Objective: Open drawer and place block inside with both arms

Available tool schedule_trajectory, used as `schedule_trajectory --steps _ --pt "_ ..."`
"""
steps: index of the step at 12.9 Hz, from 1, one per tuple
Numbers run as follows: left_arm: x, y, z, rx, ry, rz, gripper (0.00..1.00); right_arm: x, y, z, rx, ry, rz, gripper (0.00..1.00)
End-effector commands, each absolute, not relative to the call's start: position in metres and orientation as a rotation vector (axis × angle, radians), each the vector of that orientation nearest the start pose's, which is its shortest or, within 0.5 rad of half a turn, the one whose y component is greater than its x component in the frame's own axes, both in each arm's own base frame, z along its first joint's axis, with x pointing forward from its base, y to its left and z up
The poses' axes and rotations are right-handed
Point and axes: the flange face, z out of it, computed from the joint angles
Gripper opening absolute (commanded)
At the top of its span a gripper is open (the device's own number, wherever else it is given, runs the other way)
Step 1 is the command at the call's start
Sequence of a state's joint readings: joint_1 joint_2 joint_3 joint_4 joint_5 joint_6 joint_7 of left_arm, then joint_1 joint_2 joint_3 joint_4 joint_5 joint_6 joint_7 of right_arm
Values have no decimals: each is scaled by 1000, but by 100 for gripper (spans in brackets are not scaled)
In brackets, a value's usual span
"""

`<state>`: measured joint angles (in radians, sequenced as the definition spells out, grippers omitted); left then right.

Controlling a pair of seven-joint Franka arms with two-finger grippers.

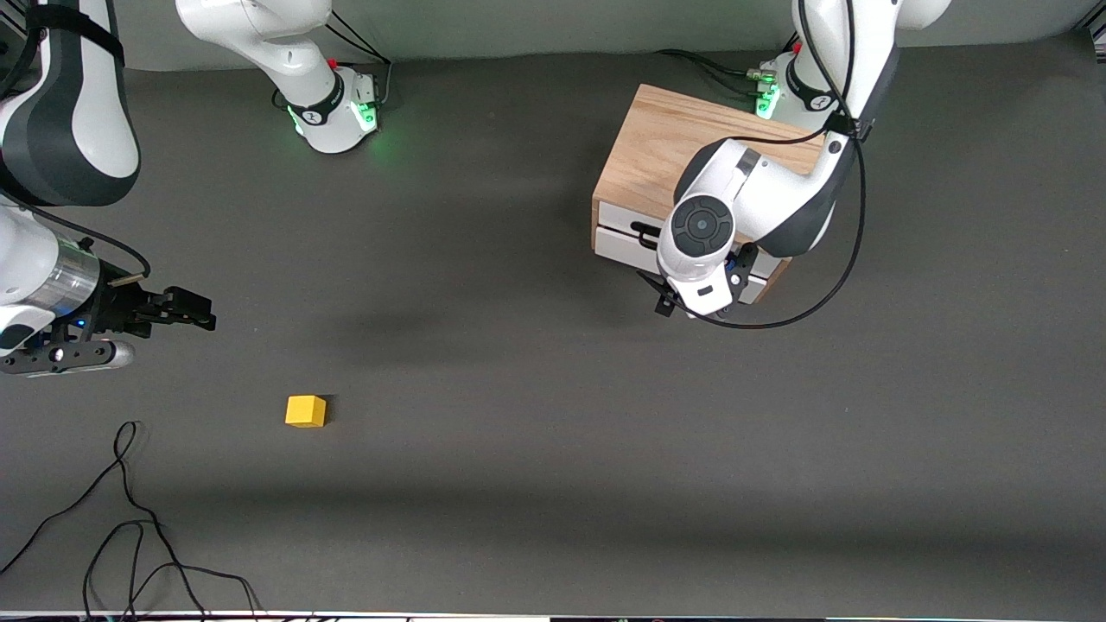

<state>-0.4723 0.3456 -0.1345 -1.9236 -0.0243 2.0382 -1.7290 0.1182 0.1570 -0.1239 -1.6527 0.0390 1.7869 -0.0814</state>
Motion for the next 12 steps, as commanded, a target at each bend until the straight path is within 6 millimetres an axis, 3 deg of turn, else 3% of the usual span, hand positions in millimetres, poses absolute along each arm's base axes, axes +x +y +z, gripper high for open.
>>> schedule_trajectory --steps 1,3,6,12 --pt "491 -339 299 -2481 -1612 196 100 607 5 518 -3117 -108 -20 100" --pt "492 -340 292 -2476 -1610 201 100 606 6 519 -3116 -105 -22 100" --pt "498 -343 299 -2489 -1629 192 100 606 2 517 -3117 -99 -8 100" --pt "532 -359 302 -2532 -1671 166 100 603 -12 518 -3115 -56 13 100"
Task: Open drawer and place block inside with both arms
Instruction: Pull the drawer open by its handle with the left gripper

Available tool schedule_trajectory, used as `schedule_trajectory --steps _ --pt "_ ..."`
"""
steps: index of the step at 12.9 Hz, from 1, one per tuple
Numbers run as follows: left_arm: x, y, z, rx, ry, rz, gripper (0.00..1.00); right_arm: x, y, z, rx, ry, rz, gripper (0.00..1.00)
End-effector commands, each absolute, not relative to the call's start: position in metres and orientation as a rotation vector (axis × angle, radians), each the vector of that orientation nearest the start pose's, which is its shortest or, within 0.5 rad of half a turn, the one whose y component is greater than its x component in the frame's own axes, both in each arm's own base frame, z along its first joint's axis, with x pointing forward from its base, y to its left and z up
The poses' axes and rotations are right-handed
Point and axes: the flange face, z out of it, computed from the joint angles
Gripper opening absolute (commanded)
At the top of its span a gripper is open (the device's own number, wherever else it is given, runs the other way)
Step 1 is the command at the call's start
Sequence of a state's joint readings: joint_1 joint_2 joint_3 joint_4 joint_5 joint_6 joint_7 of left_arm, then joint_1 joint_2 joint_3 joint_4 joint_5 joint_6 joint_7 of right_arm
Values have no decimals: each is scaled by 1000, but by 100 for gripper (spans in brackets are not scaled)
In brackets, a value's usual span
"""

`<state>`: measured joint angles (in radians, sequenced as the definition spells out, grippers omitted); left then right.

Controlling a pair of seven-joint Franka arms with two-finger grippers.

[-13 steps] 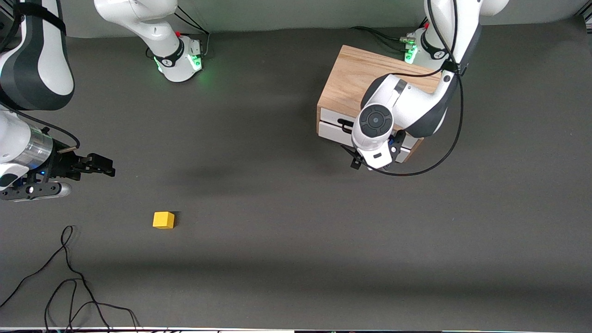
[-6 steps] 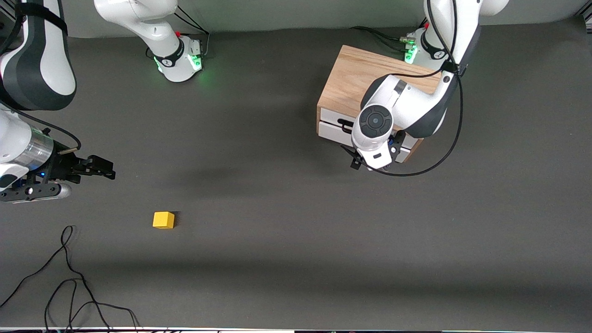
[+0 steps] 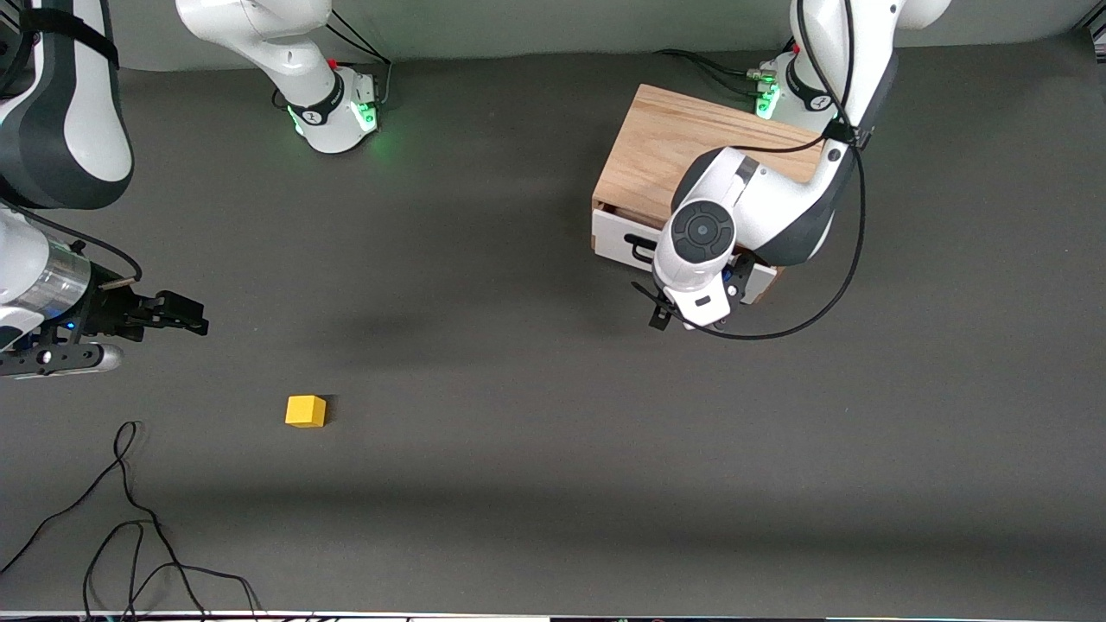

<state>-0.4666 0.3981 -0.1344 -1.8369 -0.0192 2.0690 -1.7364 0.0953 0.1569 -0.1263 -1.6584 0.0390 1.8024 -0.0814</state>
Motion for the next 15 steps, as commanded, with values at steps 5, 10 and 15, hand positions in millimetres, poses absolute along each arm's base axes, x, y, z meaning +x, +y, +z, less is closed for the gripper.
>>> schedule_trajectory --steps 5,10,15 --pt "552 -371 308 -2597 -1721 128 100 605 -7 514 -3117 -65 18 100" --pt "574 -381 317 -2636 -1765 102 100 605 -4 515 -3117 -75 13 100" --pt "587 -389 314 -2652 -1774 91 100 608 -5 515 -3118 -80 -6 100"
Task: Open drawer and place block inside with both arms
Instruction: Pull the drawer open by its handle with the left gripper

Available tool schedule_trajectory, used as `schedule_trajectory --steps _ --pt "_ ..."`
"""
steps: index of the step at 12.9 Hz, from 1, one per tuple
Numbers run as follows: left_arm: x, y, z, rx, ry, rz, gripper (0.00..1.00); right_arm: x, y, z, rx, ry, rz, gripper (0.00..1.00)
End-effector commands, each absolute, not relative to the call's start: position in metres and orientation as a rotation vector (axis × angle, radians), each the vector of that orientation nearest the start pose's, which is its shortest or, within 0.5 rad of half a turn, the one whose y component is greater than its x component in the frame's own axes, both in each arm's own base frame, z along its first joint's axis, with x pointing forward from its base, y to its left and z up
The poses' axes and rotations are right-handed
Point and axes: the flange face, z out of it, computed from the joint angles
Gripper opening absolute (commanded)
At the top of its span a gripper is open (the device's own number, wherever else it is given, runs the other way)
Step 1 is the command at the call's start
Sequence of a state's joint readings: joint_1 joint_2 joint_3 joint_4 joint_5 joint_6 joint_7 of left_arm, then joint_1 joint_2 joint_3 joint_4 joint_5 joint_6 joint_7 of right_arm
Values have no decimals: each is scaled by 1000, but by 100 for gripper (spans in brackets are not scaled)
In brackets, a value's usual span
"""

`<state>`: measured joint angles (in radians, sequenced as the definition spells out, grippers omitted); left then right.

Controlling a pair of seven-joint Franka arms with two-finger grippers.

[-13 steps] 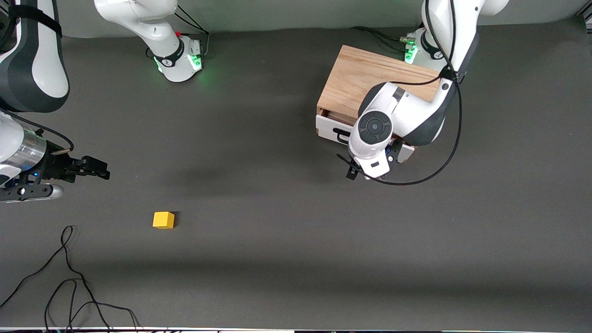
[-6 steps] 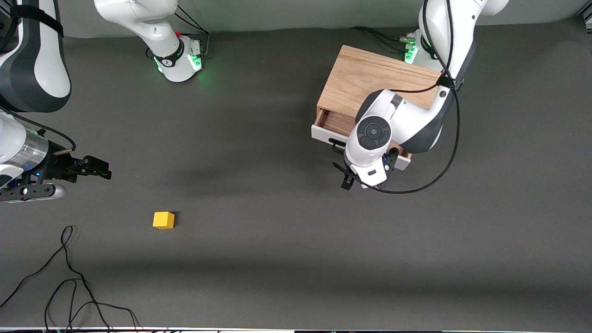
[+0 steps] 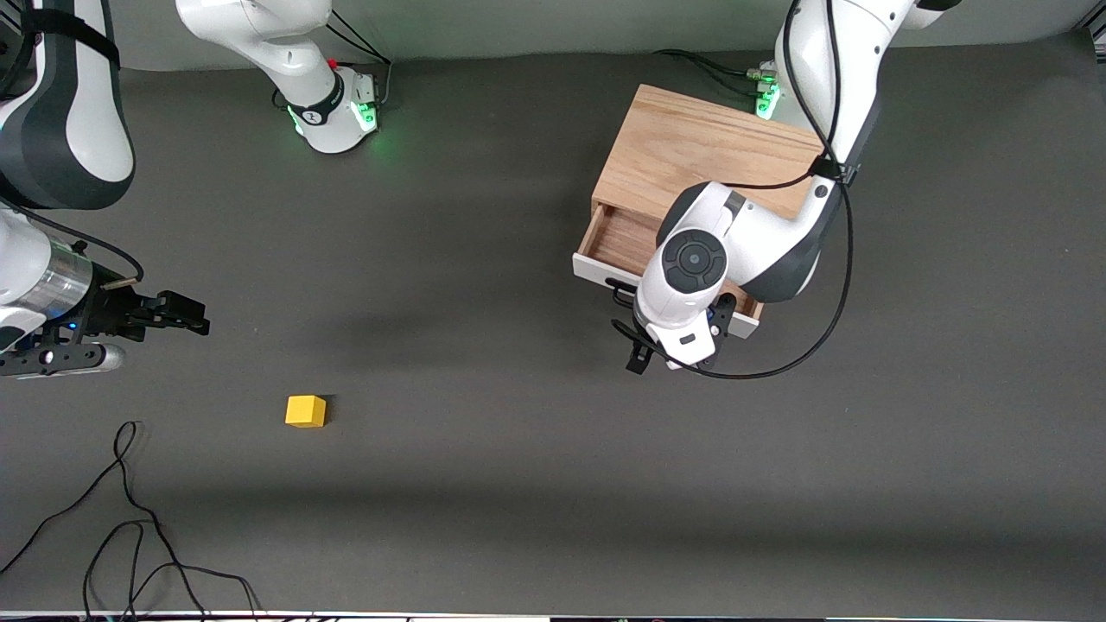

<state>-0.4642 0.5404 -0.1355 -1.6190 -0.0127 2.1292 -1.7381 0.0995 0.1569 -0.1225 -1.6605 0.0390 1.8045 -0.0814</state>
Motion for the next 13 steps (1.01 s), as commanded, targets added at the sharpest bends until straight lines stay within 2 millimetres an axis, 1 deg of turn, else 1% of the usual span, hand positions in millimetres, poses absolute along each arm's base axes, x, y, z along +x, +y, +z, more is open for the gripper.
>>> schedule_trajectory --steps 1,2,5,9,10,12,13 --pt "589 -390 316 -2657 -1779 87 100 610 -5 514 -3119 -80 -15 100" --pt "593 -390 317 -2667 -1791 79 100 611 -5 510 -3120 -79 -11 100" --pt "599 -393 322 -2708 -1817 47 100 612 -5 508 -3120 -79 -16 100" --pt "605 -396 323 -2741 -1830 9 100 617 3 516 -3123 -93 -65 100" --pt "608 -398 327 -2752 -1839 0 100 619 3 514 -3122 -94 -77 100" --pt "616 -400 343 -2777 -1859 -26 100 627 3 497 -3121 -89 -68 100" --pt "625 -392 353 -2787 -1865 -58 100 631 3 487 -3123 -89 -61 100"
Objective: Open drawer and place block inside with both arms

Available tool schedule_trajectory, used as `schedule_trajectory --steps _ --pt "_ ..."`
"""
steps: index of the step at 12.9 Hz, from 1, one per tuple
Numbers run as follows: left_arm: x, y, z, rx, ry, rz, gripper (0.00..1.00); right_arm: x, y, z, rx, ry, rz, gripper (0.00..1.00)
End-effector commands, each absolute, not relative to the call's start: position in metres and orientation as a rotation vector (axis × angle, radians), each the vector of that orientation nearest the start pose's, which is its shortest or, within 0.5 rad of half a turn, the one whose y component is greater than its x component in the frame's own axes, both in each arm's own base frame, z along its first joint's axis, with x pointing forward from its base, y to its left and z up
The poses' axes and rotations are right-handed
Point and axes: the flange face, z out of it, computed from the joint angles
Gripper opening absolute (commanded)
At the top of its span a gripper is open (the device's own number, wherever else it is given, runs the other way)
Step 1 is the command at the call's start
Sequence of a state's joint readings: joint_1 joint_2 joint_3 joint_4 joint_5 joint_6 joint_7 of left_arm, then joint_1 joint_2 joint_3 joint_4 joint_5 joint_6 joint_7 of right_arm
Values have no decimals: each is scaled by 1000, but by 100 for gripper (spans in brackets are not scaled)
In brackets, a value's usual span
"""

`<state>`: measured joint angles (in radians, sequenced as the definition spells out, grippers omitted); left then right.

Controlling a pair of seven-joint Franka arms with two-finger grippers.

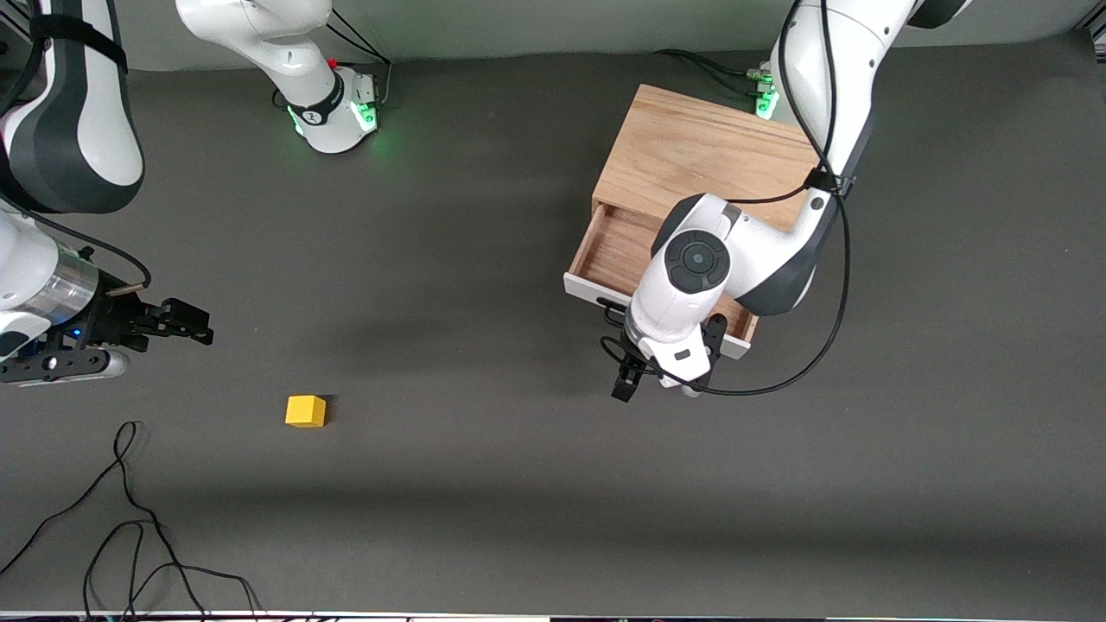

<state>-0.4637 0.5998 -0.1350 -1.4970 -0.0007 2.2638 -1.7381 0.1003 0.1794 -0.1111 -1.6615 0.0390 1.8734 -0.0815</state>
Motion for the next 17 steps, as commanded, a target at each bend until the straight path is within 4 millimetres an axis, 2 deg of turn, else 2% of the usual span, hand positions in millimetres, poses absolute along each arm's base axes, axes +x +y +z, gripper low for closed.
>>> schedule_trajectory --steps 1,2,4,6,8,10,12,15,17 --pt "631 -387 367 -2804 -1852 -119 100 635 3 476 -3124 -90 -42 100" --pt "638 -381 381 -2814 -1819 -206 100 641 4 459 -3126 -91 -40 100" --pt "659 -334 419 -2832 -1742 -332 100 654 5 417 -3133 -91 -35 100" --pt "659 -305 450 -2920 -1520 -298 100 664 5 384 -3140 -93 -31 100" --pt "659 -263 480 -2943 -1404 -249 100 670 9 351 -3145 -100 -12 100" --pt "654 -228 504 -3005 -1177 -184 100 675 26 316 -3148 -134 -21 100" --pt "645 -179 529 -3080 -932 -68 100 673 37 283 -3151 -146 -12 100" --pt "625 -116 557 -3141 -625 54 100 659 33 248 -3155 -156 -21 100" --pt "609 -84 564 -3157 -454 78 100 655 32 225 -3158 -138 -8 100"
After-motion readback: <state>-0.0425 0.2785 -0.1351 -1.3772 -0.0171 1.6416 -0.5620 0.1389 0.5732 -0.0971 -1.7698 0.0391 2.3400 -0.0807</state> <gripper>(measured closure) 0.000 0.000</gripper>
